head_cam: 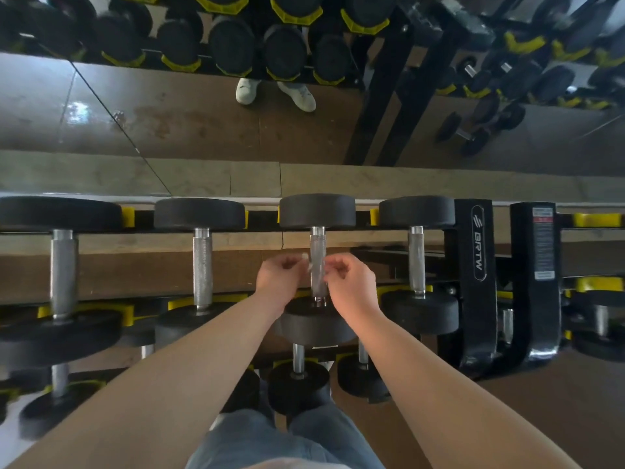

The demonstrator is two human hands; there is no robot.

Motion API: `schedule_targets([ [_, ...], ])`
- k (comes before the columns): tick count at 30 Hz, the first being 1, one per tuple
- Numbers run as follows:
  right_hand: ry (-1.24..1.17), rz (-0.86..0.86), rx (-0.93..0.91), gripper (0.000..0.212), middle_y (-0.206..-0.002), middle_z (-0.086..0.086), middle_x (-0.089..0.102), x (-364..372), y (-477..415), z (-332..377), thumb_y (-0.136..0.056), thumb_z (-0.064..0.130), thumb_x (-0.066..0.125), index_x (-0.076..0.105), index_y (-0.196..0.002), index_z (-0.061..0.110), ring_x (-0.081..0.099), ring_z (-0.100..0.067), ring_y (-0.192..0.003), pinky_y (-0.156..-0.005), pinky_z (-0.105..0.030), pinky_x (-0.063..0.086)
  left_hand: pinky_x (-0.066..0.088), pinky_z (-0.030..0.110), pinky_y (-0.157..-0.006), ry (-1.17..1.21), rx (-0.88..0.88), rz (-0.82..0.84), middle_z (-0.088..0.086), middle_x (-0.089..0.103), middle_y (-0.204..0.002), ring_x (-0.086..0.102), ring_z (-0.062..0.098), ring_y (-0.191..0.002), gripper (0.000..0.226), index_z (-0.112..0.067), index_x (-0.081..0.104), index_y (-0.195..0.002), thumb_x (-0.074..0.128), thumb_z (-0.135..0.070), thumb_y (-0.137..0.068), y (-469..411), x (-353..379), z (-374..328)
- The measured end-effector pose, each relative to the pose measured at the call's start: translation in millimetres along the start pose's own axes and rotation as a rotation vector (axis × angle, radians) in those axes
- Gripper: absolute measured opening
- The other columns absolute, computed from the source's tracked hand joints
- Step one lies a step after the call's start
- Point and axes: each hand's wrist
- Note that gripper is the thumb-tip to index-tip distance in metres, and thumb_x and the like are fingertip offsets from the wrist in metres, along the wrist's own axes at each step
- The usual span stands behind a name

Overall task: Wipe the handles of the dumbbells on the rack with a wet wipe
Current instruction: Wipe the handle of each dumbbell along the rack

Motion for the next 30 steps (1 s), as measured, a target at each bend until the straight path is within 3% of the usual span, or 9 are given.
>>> schedule_targets([
  [4,0.106,0.011,-0.029,0.023,-0.108,0.013,0.067,-2.2,-1.5,-4.2,-0.102,0.012,0.054,0.070,-0.114,0.022,0.060,0.000,-0.095,-0.069,-0.007,0.040,0.053,0.035,-0.097,0.006,0.046,-0.054,-0.002,0.073,-0.119,0.065,0.018,-0.111,0.026,-0.024,0.073,-0.123,0.067,-0.029,-0.098,-11.9,3.2,-24.1],
  [6,0.176,0.049,-0.057,0.024,-0.112,0.011,0.066,-1.7,0.1,-8.8,-0.103,0.012,0.053,0.070,-0.115,0.023,0.060,-0.002,-0.101,-0.073,-0.006,0.039,0.055,0.038,-0.099,-0.093,0.069,-0.031,-0.002,0.074,-0.115,0.067,0.018,-0.108,0.021,-0.024,0.075,-0.117,0.065,-0.028,-0.099,-9.6,2.2,-24.4],
  [9,0.213,0.040,-0.033,0.019,-0.108,0.013,0.065,2.5,2.2,-18.4,-0.103,0.014,0.055,0.068,-0.110,0.027,0.061,-0.003,-0.099,-0.073,-0.008,0.041,0.060,0.033,-0.082,-0.409,0.040,0.096,0.000,0.072,-0.099,0.069,0.015,-0.092,0.013,-0.022,0.074,-0.102,0.062,-0.026,-0.101,-2.7,1.6,-9.5],
  [12,0.215,0.023,0.036,0.019,-0.107,0.012,0.063,5.1,1.2,-21.9,-0.102,0.015,0.054,0.066,-0.113,0.025,0.062,-0.006,-0.099,-0.076,-0.014,0.045,0.049,0.022,-0.061,-0.595,0.005,0.199,0.000,0.069,-0.090,0.068,0.011,-0.081,0.009,-0.021,0.069,-0.096,0.062,-0.025,-0.101,2.4,0.9,-0.2],
  [15,0.244,0.063,0.059,0.024,-0.109,0.010,0.061,4.8,-2.3,-20.9,-0.100,0.015,0.055,0.065,-0.120,0.023,0.062,-0.008,-0.100,-0.082,-0.023,0.054,0.054,0.028,-0.073,-0.431,-0.078,0.219,0.003,0.071,-0.101,0.068,0.017,-0.091,0.018,-0.016,0.071,-0.112,0.069,-0.024,-0.097,-7.3,-2.3,-4.6],
  [17,0.250,0.069,0.063,0.023,-0.106,0.013,0.059,4.5,-2.2,-21.0,-0.100,0.016,0.056,0.066,-0.119,0.024,0.060,-0.006,-0.098,-0.078,-0.019,0.048,0.054,0.034,-0.086,-0.306,-0.093,0.209,0.006,0.070,-0.114,0.065,0.021,-0.099,0.028,-0.014,0.068,-0.121,0.070,-0.021,-0.095,-14.6,-4.8,-11.6],
  [20,0.232,0.045,0.063,0.019,-0.102,0.013,0.060,4.4,-1.5,-21.5,-0.100,0.016,0.055,0.067,-0.113,0.025,0.059,-0.003,-0.094,-0.075,-0.015,0.043,0.053,0.035,-0.083,-0.262,-0.084,0.249,0.007,0.067,-0.120,0.062,0.024,-0.105,0.035,-0.017,0.066,-0.128,0.069,-0.018,-0.094,-17.6,-8.9,-11.4],
  [26,0.158,0.037,0.096,0.016,-0.100,0.013,0.065,3.9,0.1,-20.2,-0.102,0.020,0.055,0.066,-0.101,0.031,0.063,-0.002,-0.088,-0.073,-0.017,0.050,0.058,0.034,-0.084,-0.505,-0.047,0.339,0.003,0.073,-0.103,0.069,0.018,-0.094,0.014,-0.022,0.073,-0.108,0.070,-0.019,-0.095,-16.7,-9.6,3.3],
  [30,0.144,0.028,0.099,0.017,-0.098,0.011,0.067,2.9,0.6,-20.5,-0.102,0.021,0.053,0.069,-0.103,0.027,0.064,-0.004,-0.085,-0.072,-0.018,0.053,0.058,0.037,-0.090,-0.542,-0.054,0.367,0.003,0.073,-0.107,0.068,0.020,-0.097,0.019,-0.019,0.074,-0.112,0.072,-0.017,-0.093,-24.1,-8.4,-2.0],
])
Point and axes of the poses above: each hand's wrist, its own y-axis away from the middle knuckle, its own x-axis out of the palm, z = x × y
